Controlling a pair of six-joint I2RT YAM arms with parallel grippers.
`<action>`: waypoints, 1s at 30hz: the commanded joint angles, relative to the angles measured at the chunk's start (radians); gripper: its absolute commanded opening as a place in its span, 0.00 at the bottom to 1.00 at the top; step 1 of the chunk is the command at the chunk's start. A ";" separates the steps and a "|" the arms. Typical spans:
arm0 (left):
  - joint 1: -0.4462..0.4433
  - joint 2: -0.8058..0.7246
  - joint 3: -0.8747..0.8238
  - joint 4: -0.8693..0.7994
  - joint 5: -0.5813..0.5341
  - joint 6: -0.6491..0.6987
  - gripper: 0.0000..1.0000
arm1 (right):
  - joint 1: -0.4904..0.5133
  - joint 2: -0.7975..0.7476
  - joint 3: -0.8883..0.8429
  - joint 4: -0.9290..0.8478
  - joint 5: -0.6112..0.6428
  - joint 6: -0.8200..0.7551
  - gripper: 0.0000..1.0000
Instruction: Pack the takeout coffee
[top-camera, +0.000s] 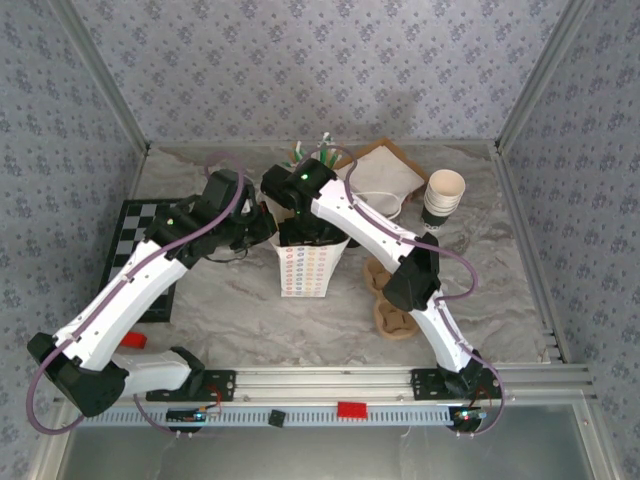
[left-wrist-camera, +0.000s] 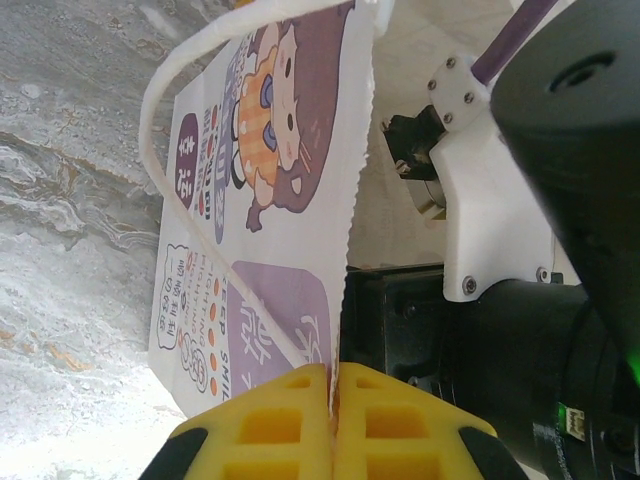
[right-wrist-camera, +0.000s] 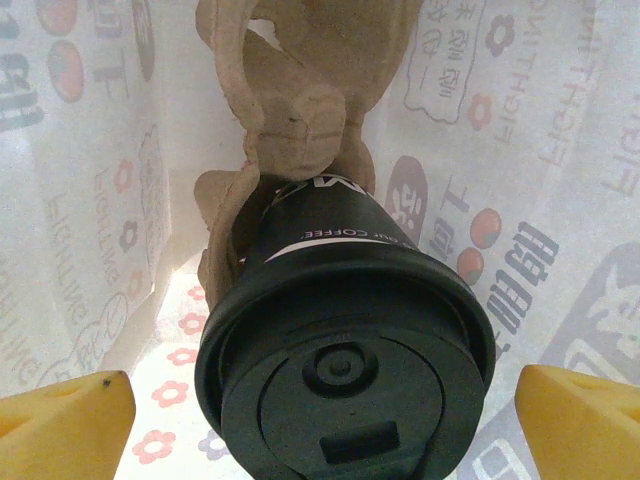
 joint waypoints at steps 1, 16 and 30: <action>-0.011 0.046 -0.033 -0.090 -0.003 0.006 0.00 | 0.009 -0.059 0.034 0.014 -0.045 0.012 1.00; -0.016 0.049 -0.034 -0.089 -0.020 0.002 0.00 | 0.017 -0.080 0.025 0.013 -0.038 0.025 1.00; -0.020 0.054 -0.039 -0.076 -0.022 -0.004 0.00 | 0.028 -0.085 0.025 -0.005 -0.003 0.033 1.00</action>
